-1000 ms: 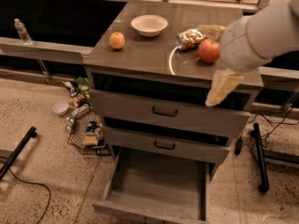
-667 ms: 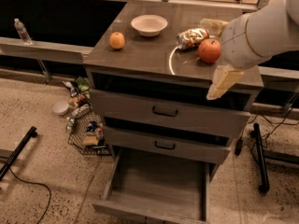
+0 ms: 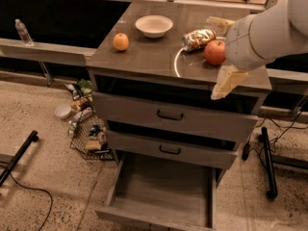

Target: Place orange can into bottom drawer

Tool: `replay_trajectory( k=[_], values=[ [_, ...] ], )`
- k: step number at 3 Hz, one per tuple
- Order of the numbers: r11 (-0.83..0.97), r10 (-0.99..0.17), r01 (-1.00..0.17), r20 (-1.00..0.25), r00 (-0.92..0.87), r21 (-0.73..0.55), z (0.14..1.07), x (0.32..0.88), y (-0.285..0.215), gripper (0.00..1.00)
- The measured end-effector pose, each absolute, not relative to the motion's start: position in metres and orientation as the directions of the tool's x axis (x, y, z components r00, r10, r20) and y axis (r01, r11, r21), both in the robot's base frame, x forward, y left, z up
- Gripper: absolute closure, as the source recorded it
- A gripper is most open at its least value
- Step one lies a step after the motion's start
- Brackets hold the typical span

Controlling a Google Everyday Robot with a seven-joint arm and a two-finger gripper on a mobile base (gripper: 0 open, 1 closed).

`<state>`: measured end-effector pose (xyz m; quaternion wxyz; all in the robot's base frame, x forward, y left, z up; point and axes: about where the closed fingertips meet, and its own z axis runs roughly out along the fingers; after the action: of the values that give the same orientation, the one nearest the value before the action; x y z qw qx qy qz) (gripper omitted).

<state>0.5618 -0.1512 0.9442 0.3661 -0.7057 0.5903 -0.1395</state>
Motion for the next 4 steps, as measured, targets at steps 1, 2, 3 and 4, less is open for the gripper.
replay_trajectory(
  k=[1,2,3,4],
  values=[
    [-0.026,-0.95,-0.704,-0.201,0.238,-0.71,0.939,0.578,-0.167,0.0],
    [-0.045,-0.957,-0.689,-0.166,0.237,-0.723,0.938,0.597,-0.185,0.0],
    [-0.074,-0.958,-0.671,-0.135,0.254,-0.738,0.942,0.62,-0.206,0.0],
    [-0.131,-0.944,-0.654,-0.108,0.312,-0.745,0.952,0.661,-0.21,0.0]
  ],
)
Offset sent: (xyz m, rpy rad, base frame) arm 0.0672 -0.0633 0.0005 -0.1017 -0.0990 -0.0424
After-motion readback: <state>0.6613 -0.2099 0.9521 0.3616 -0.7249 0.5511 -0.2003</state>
